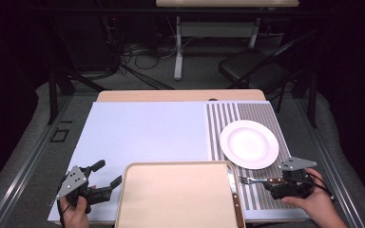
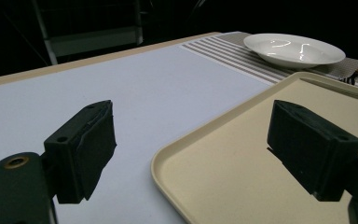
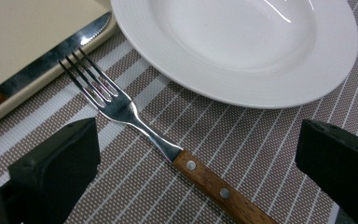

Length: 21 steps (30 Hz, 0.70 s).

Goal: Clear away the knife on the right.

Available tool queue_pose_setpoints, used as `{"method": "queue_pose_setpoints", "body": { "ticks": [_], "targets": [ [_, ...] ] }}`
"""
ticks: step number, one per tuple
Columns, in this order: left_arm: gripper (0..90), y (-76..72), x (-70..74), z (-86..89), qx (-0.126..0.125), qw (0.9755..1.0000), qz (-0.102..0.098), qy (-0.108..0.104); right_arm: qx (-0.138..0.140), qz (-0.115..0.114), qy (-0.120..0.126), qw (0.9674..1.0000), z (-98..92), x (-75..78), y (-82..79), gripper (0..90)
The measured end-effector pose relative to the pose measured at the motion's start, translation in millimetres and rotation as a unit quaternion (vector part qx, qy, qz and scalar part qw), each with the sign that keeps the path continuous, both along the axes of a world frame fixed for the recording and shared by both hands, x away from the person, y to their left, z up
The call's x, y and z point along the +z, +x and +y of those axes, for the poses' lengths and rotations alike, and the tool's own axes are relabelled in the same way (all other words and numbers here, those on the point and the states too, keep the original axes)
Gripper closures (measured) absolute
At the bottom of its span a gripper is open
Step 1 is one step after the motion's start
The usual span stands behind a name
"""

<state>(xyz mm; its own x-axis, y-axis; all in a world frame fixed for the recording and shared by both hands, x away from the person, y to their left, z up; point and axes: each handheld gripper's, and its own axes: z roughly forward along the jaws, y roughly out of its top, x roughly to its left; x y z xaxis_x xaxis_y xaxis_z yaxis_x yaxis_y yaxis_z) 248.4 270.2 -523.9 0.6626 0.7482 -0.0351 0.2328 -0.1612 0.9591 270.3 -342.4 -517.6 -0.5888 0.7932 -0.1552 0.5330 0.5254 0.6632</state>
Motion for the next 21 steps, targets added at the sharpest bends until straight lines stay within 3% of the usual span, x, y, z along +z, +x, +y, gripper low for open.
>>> {"method": "queue_pose_setpoints", "body": {
  "ticks": [5, 9, 16, 21],
  "targets": [
    [15.4, 0.1, -0.1, -0.3, 0.000, 1.0000, 0.000, 0.000, 0.017, 0.003, -0.031, 0.9994, 0.0, -1.4, 2.1, 2.0],
    [15.4, 0.1, -0.2, -0.2, 0.000, 1.0000, 0.000, 0.001, 0.029, 0.004, -0.037, 0.9989, -0.6, -2.2, 4.8, 9.7],
    [15.4, 1.0, -0.3, -0.5, 0.002, 1.0000, -0.002, 0.000, 0.060, 0.006, -0.076, 0.9953, 4.2, 0.7, 7.5, 13.7],
    [15.4, 1.2, -0.5, -1.8, 0.000, 1.0000, -0.001, 0.002, 0.086, 0.009, -0.107, 0.9905, 8.1, 2.9, 9.3, 12.0]
  ]
}}
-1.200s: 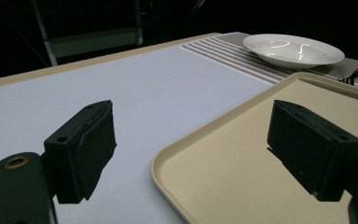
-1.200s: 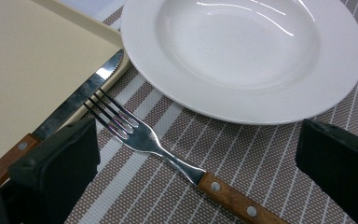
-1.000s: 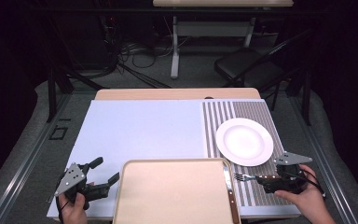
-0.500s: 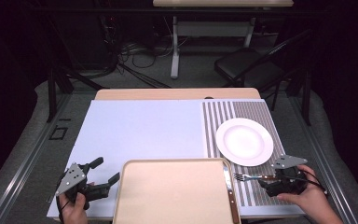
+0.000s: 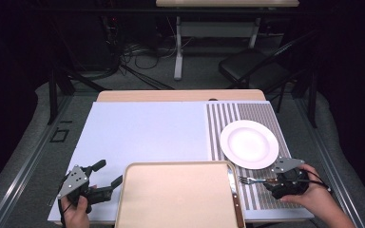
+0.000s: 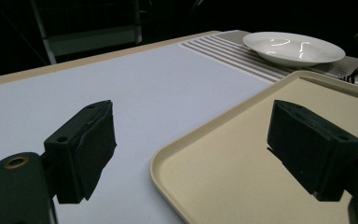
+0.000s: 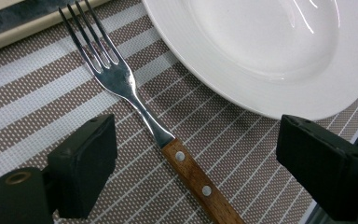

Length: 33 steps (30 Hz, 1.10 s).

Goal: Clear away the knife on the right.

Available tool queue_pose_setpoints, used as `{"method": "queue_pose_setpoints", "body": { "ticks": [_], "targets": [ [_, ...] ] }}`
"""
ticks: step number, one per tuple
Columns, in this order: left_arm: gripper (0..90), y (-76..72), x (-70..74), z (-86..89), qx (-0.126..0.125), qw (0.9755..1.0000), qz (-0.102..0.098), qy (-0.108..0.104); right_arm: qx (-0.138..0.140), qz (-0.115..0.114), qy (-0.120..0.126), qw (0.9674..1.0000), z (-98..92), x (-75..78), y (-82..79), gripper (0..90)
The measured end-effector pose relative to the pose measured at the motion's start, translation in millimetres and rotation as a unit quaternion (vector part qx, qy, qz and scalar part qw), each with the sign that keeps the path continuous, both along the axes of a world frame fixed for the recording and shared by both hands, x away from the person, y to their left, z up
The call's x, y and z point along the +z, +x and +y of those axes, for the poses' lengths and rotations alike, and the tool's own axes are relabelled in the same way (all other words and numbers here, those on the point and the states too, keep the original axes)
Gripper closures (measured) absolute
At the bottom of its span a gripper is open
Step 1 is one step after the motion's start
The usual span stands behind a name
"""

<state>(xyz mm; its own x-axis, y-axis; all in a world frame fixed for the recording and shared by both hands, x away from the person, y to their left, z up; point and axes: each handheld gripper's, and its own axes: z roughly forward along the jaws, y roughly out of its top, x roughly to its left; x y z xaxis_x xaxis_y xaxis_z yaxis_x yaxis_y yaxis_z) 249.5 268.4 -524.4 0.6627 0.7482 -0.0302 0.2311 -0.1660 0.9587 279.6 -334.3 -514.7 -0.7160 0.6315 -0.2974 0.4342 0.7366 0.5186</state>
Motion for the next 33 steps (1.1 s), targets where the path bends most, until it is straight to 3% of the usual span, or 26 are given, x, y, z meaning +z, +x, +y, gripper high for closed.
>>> {"method": "queue_pose_setpoints", "body": {
  "ticks": [8, 10, 14, 23, 26, 30, 31, 32, 33],
  "targets": [
    [15.4, -0.2, 0.1, 1.1, 0.001, 1.0000, 0.000, -0.002, 0.039, -0.011, -0.053, 0.9978, 4.2, 2.0, 3.5, 16.1],
    [15.4, -0.1, 0.0, 0.7, 0.001, 1.0000, 0.000, 0.000, 0.063, -0.012, -0.066, 0.9957, 5.0, 3.0, 4.5, 19.9],
    [15.4, 0.1, 0.0, 0.9, 0.001, 1.0000, 0.000, 0.000, 0.085, -0.002, -0.102, 0.9911, 7.2, 3.0, 3.8, 21.9],
    [15.4, 0.1, -0.2, 0.3, 0.001, 1.0000, 0.001, -0.001, 0.120, -0.001, -0.136, 0.9834, 7.7, -0.4, 5.0, 28.5],
    [15.4, 0.3, -0.2, 0.4, 0.001, 1.0000, 0.001, -0.001, 0.133, 0.003, -0.159, 0.9783, 8.3, 0.2, 5.6, 29.7],
    [15.4, 0.2, -0.3, 0.4, 0.001, 1.0000, 0.002, -0.001, 0.142, 0.001, -0.168, 0.9755, 8.4, 1.5, 6.8, 31.7],
    [15.4, 0.2, -0.3, 0.3, 0.001, 1.0000, 0.002, -0.001, 0.137, 0.037, -0.211, 0.9672, 10.0, 9.7, 6.6, 32.6],
    [15.4, 0.3, -0.3, 0.4, 0.001, 1.0000, 0.002, -0.001, 0.140, 0.035, -0.205, 0.9680, 9.6, 8.8, 7.2, 33.4],
    [15.4, 0.3, -0.3, 0.4, 0.001, 1.0000, 0.001, -0.001, 0.142, 0.038, -0.212, 0.9663, 9.8, 9.4, 7.5, 34.1]
  ]
}}
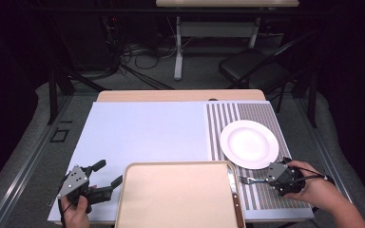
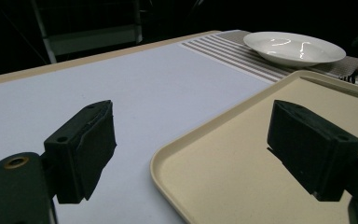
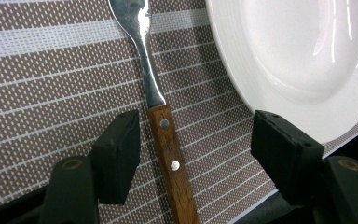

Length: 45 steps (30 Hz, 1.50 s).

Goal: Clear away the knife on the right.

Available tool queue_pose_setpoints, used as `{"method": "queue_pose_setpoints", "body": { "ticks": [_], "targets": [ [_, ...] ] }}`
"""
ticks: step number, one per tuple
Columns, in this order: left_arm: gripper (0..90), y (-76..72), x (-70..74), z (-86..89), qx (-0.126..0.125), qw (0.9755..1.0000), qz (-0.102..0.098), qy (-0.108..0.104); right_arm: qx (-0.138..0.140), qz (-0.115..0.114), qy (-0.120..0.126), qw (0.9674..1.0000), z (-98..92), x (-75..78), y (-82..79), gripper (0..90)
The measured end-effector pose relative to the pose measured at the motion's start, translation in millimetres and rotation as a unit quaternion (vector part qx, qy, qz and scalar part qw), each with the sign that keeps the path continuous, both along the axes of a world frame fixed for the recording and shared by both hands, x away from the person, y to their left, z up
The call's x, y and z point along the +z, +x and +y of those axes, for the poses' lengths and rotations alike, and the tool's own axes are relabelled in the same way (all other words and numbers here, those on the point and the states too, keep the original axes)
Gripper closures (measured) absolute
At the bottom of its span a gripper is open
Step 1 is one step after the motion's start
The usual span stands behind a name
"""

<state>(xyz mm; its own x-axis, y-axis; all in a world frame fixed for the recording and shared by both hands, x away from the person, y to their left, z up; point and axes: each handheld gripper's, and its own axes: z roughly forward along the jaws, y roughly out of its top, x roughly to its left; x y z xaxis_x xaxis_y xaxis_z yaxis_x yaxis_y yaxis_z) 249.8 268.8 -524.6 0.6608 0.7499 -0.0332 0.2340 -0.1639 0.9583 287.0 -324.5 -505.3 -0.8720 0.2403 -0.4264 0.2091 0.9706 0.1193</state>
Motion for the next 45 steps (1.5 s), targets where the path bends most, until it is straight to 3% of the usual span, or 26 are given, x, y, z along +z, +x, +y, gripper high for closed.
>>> {"method": "queue_pose_setpoints", "body": {
  "ticks": [1, 2, 3, 4, 5, 6, 8, 12, 20, 22, 23, 32, 42, 45],
  "targets": [
    [15.4, 0.0, 0.0, 0.1, 0.000, 1.0000, 0.000, 0.000, 0.014, 0.000, -0.002, 0.9999, -0.2, -0.3, 2.3, 34.6],
    [15.4, 0.1, 0.0, 0.2, 0.000, 1.0000, 0.000, 0.000, 0.022, -0.048, 0.072, 0.9960, -2.7, -14.1, 2.0, 35.5],
    [15.4, 0.1, -0.1, 0.3, 0.001, 1.0000, 0.000, -0.001, 0.030, -0.059, 0.084, 0.9942, -3.0, -17.4, 3.1, 36.8],
    [15.4, 0.4, -0.3, 0.4, 0.000, 1.0000, 0.000, -0.002, 0.010, -0.002, 0.001, 0.9999, -0.3, -3.9, 1.7, 39.1],
    [15.4, 0.5, -0.4, 0.4, -0.001, 1.0000, 0.000, -0.003, 0.013, 0.012, -0.020, 0.9996, 0.9, -0.8, 2.7, 41.3],
    [15.4, 0.6, -0.5, 0.4, 0.000, 1.0000, 0.001, -0.003, 0.023, 0.016, -0.003, 0.9996, 0.4, -3.7, 4.0, 42.2],
    [15.4, 0.7, -0.5, 0.4, 0.000, 1.0000, 0.001, -0.004, 0.019, 0.026, 0.004, 0.9995, 0.7, -5.7, 3.9, 43.6],
    [15.4, 0.6, -0.5, 0.4, 0.000, 1.0000, 0.001, -0.004, 0.034, 0.042, -0.005, 0.9985, 2.2, -8.2, 7.4, 48.6],
    [15.4, 0.6, -0.5, 0.5, 0.000, 1.0000, 0.001, -0.003, 0.042, 0.051, -0.006, 0.9978, 5.9, -17.1, 10.5, 53.7],
    [15.4, 0.6, -0.4, 1.0, -0.001, 1.0000, 0.003, -0.003, 0.049, 0.064, -0.008, 0.9967, 6.2, -18.2, 12.9, 55.3],
    [15.4, 0.6, -0.4, 1.0, 0.000, 1.0000, 0.003, -0.003, 0.050, 0.056, -0.013, 0.9971, 6.7, -18.3, 12.2, 55.7],
    [15.4, 0.6, -0.6, 0.5, 0.001, 1.0000, 0.001, -0.003, 0.029, 0.063, -0.020, 0.9974, 5.3, -19.4, 11.9, 59.7],
    [15.4, 0.8, -0.6, 0.6, 0.000, 1.0000, 0.001, -0.002, 0.039, 0.073, -0.024, 0.9963, 4.3, -18.6, 12.6, 63.4],
    [15.4, 0.6, -0.6, 0.6, 0.000, 1.0000, 0.002, -0.003, 0.053, 0.071, -0.028, 0.9957, 4.8, -18.3, 13.7, 61.5]
  ]
}}
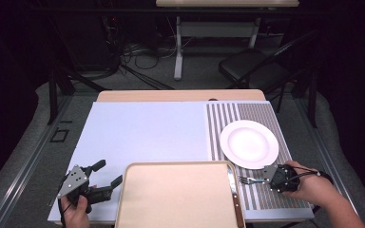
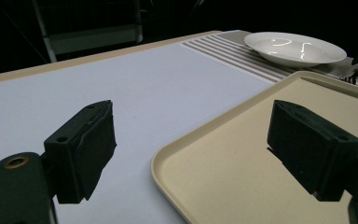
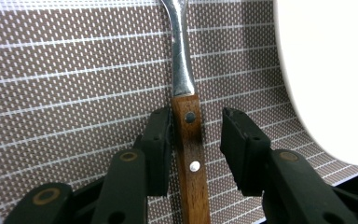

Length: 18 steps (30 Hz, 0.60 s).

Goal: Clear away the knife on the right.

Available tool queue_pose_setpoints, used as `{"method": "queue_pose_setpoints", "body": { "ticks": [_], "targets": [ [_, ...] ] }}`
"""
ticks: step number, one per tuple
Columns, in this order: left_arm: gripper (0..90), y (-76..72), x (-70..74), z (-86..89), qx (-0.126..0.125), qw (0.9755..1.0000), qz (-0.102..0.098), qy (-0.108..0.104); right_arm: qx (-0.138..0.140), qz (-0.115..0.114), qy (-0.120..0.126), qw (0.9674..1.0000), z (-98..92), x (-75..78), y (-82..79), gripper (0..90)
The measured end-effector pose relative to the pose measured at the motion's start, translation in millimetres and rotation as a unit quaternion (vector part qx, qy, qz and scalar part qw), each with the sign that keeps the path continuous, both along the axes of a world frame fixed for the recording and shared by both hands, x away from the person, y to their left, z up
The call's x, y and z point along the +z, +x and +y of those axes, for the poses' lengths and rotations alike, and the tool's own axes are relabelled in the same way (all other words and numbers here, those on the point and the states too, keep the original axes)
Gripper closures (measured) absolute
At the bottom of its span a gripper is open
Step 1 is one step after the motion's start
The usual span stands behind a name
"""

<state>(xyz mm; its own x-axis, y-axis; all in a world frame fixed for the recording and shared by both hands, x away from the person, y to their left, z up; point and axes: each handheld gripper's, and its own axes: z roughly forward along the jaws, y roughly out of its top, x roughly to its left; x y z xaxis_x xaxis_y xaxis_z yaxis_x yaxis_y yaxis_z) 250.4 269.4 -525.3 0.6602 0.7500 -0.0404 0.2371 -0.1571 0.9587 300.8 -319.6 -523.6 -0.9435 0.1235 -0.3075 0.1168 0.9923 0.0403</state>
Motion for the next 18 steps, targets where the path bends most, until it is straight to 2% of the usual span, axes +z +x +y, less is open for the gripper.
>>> {"method": "queue_pose_setpoints", "body": {
  "ticks": [6, 7, 12, 15, 18],
  "targets": [
    [15.4, -0.1, 0.0, 0.3, 0.001, 1.0000, 0.000, 0.000, 0.003, 0.001, 0.011, 0.9999, 2.1, -3.6, -0.8, 63.1],
    [15.4, -0.1, 0.1, 0.3, 0.001, 1.0000, 0.000, 0.000, 0.005, 0.013, 0.014, 0.9998, 2.2, -4.0, 0.8, 63.7],
    [15.4, 0.0, 0.0, 0.3, 0.001, 1.0000, 0.000, 0.000, 0.003, 0.024, 0.016, 0.9996, 2.4, -4.3, 0.8, 69.6],
    [15.4, -0.1, 0.0, 0.2, 0.000, 1.0000, 0.000, 0.000, 0.008, 0.012, 0.005, 0.9999, 2.5, -3.5, 0.4, 71.0],
    [15.4, -0.1, 0.0, 0.4, 0.002, 1.0000, 0.000, 0.000, 0.006, 0.017, 0.006, 0.9998, 2.0, -3.2, 1.0, 72.8]
  ]
}}
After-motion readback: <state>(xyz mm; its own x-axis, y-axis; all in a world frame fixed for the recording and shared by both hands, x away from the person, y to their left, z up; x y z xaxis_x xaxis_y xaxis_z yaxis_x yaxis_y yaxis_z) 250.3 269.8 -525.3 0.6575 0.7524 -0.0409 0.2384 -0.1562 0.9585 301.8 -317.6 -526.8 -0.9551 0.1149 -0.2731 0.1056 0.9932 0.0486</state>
